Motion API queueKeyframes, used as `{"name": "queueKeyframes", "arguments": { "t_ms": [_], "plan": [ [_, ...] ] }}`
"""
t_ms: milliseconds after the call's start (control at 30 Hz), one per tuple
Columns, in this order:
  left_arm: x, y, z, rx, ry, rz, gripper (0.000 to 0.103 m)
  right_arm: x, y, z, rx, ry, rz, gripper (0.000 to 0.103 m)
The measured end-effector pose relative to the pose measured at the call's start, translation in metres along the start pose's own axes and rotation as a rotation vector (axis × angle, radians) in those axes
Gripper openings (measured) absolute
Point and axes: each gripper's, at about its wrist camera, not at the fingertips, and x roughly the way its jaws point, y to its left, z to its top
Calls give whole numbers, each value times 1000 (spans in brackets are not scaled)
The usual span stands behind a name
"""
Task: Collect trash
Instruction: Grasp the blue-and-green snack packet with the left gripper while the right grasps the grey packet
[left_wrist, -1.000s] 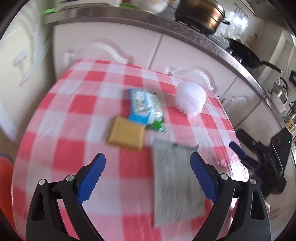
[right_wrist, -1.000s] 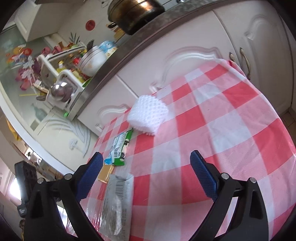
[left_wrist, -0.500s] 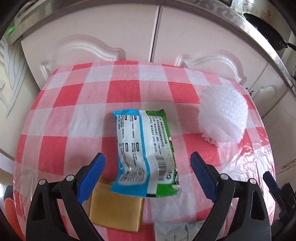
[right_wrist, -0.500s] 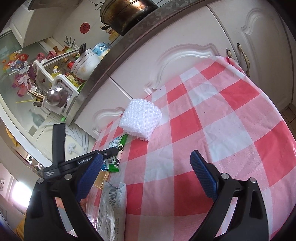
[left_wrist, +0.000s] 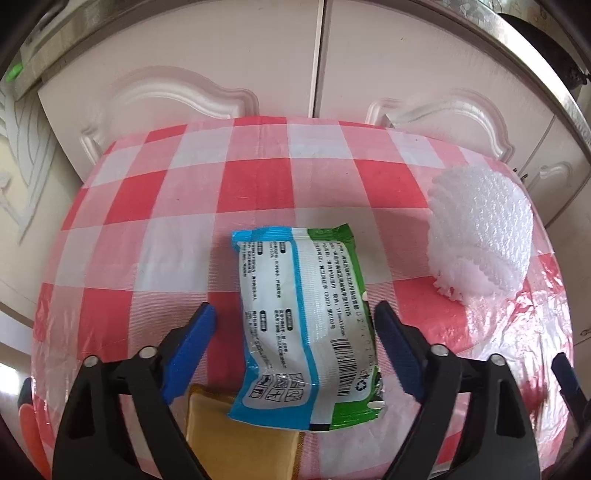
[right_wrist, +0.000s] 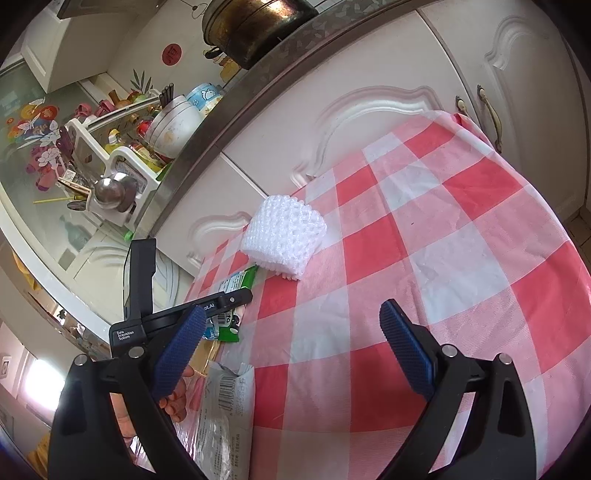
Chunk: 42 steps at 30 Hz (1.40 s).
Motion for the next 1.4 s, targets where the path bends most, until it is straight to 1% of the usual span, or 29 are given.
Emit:
{"name": "queueKeyframes", "arguments": {
  "t_ms": [33,67,100,133,300,500,767,867,967,1100,1167,1200,1233,1333,1400],
  "plan": [
    [-1,0,-1,5,-4,6,79,0,0,0,-2,1,-1,96],
    [-2,-1,-1,12,-12,6,74,0,1,0,-3,1,-1,95],
    [-3,0,-2,16,-20,4,66,1,1,0,-4,3,0,96],
    [-4,-1,-1,17,-24,4,63,1,1,0,-5,6,0,95],
    [-7,-1,-4,22,-36,-1,57,4,3,-1,-17,19,-1,96],
    [-15,5,-13,0,-36,-13,54,7,9,-3,-53,38,-11,96],
    [-47,28,-38,-64,-71,-75,53,11,17,-8,-93,71,-8,96],
    [-63,38,-52,-89,-81,-99,53,13,23,-12,-119,96,7,96],
    [-81,47,-74,-113,-83,-132,53,16,28,-19,-131,142,50,95],
    [-101,52,-109,-125,-70,-177,53,19,37,-29,-152,199,68,95],
    [-107,52,-126,-130,-58,-201,53,19,42,-35,-169,219,71,89],
    [-108,51,-132,-131,-54,-210,53,20,45,-37,-174,233,75,81],
    [-109,49,-137,-128,-49,-220,53,21,47,-39,-180,252,73,77],
    [-109,42,-146,-113,-42,-247,53,24,53,-45,-205,280,37,73],
    [-107,38,-149,-108,-34,-265,53,27,54,-49,-212,304,23,67]
  ]
}}
